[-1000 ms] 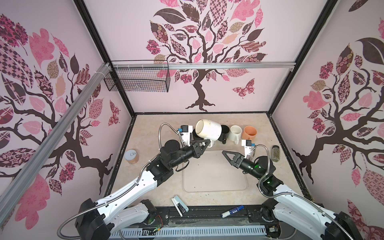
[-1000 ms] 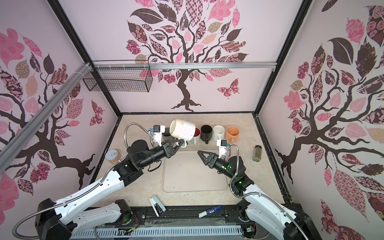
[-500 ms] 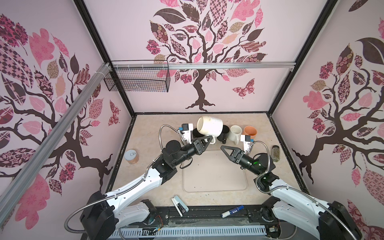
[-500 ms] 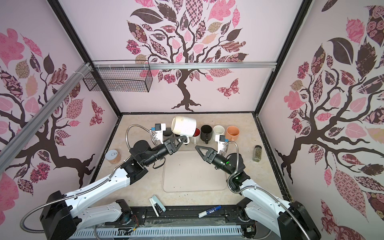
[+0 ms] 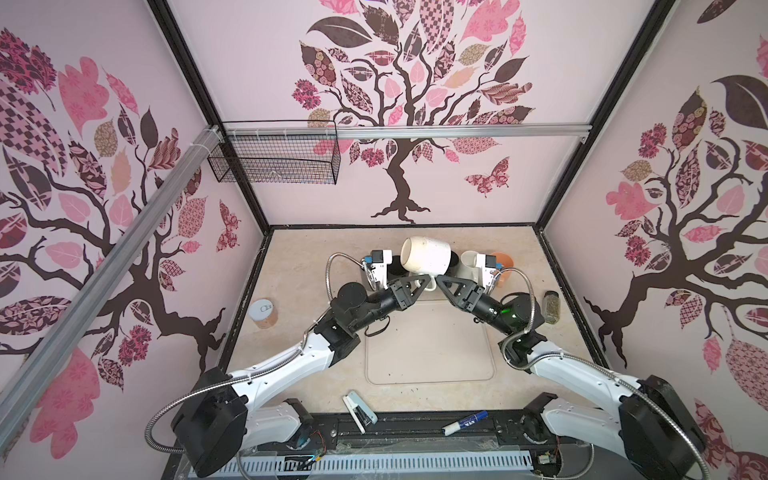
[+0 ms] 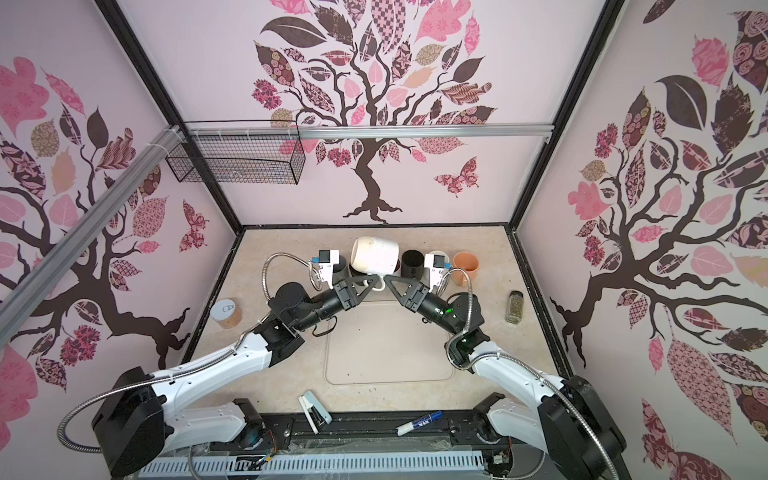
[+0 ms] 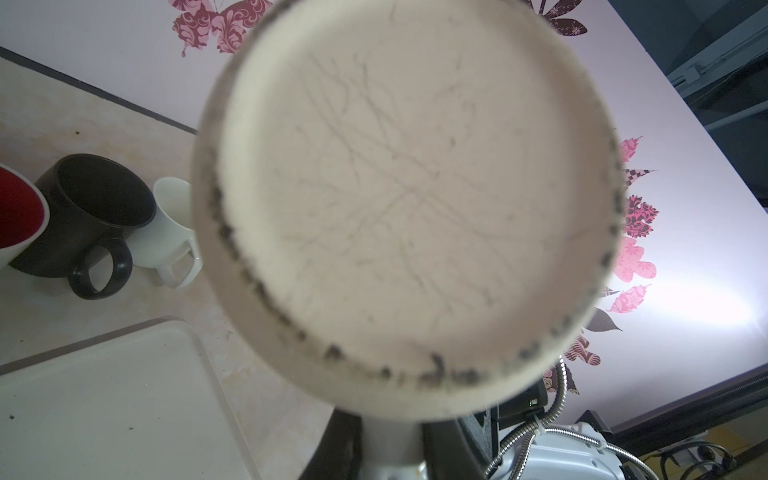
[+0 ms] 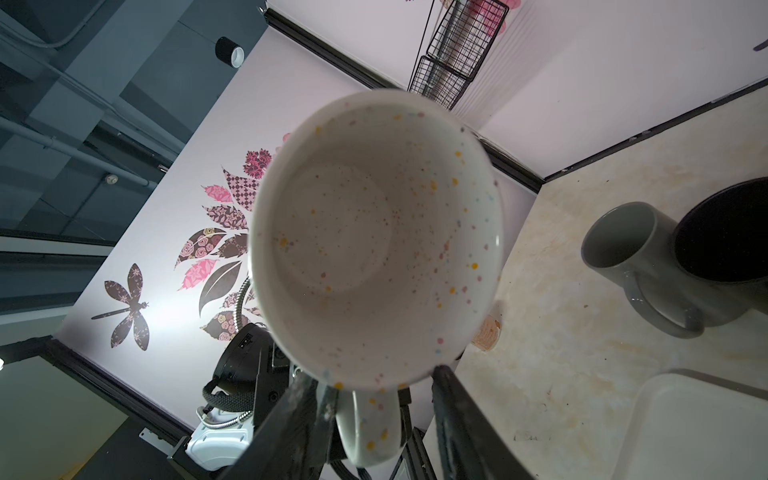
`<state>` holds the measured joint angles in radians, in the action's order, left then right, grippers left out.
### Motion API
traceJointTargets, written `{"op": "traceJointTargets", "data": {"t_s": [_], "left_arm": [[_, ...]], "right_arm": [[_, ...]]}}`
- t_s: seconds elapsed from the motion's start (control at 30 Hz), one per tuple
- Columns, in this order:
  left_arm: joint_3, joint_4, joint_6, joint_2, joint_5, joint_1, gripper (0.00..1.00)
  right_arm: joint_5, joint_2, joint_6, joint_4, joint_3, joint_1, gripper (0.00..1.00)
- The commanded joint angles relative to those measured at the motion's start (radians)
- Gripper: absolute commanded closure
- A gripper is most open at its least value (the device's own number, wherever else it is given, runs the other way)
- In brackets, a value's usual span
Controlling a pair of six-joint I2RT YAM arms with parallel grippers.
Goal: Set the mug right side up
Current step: 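Close the right gripper on the speckled mug's rim held by the left gripper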
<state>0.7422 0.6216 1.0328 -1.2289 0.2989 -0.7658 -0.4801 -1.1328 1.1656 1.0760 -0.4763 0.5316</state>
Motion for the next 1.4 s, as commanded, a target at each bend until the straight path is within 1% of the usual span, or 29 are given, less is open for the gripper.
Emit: {"op": "traceJointTargets", "data": {"t_s": [0.0,0.1,0.2,0.33,0.5,0.57,0.6,0.67,0.7,0.73,0.87,0.9,0.97,1.0,1.03,1.1,1.17,1.27,1.37], "left_arm": [[-0.001,0.163,-0.023,0.053,0.007,0.002,1.00],[-0.003,0.188,-0.016,0.049,0.019,0.002,1.00],[0.003,0.203,-0.005,0.040,0.036,0.002,1.00],[0.011,0.217,0.008,0.018,0.061,-0.002,1.00],[0.011,0.231,0.013,0.002,0.065,-0.011,1.00],[0.013,0.242,0.022,-0.004,0.071,-0.012,1.00],[0.013,0.245,0.024,-0.005,0.072,-0.012,1.00],[0.015,0.245,0.023,-0.009,0.079,-0.014,1.00],[0.019,0.245,0.020,-0.011,0.084,-0.015,1.00],[0.021,0.245,0.020,-0.014,0.088,-0.016,1.00],[0.028,0.201,-0.005,0.003,0.087,-0.011,1.00],[0.028,0.174,-0.021,0.017,0.081,-0.008,0.97],[0.021,0.132,-0.047,0.053,0.061,-0.002,0.75],[0.020,0.108,-0.059,0.072,0.052,0.002,0.67],[0.023,0.079,-0.075,0.086,0.045,0.005,0.64],[0.030,0.025,-0.101,0.110,0.037,0.010,0.60],[0.040,-0.006,-0.119,0.120,0.033,0.009,0.59],[0.051,-0.019,-0.121,0.112,0.042,0.010,0.67],[0.037,-0.029,-0.120,0.122,0.021,0.013,0.67]], "right_arm": [[-0.027,-0.015,0.028,0.064,-0.035,0.005,0.53],[-0.037,-0.020,0.029,0.063,-0.040,0.010,0.57],[-0.045,-0.034,0.041,0.100,-0.040,0.022,0.59],[-0.055,-0.044,0.049,0.114,-0.054,0.031,0.61],[-0.070,-0.067,0.067,0.136,-0.075,0.041,0.63],[-0.075,-0.077,0.077,0.153,-0.080,0.044,0.68],[-0.074,-0.081,0.081,0.153,-0.082,0.044,0.72],[-0.074,-0.085,0.085,0.164,-0.085,0.044,0.87],[-0.075,-0.085,0.089,0.166,-0.087,0.044,0.98],[-0.073,-0.085,0.092,0.166,-0.090,0.046,1.00],[-0.074,-0.072,0.088,0.151,-0.095,0.044,1.00],[-0.072,-0.064,0.082,0.134,-0.095,0.045,1.00],[-0.069,-0.047,0.068,0.121,-0.091,0.045,1.00],[-0.068,-0.039,0.062,0.106,-0.093,0.045,1.00],[-0.069,-0.033,0.054,0.093,-0.095,0.044,1.00],[-0.072,-0.021,0.037,0.071,-0.098,0.045,1.00],[-0.070,-0.019,0.031,0.069,-0.097,0.045,1.00],[-0.066,-0.022,0.028,0.071,-0.095,0.044,1.00],[-0.068,-0.015,0.020,0.055,-0.096,0.045,1.00]]}}
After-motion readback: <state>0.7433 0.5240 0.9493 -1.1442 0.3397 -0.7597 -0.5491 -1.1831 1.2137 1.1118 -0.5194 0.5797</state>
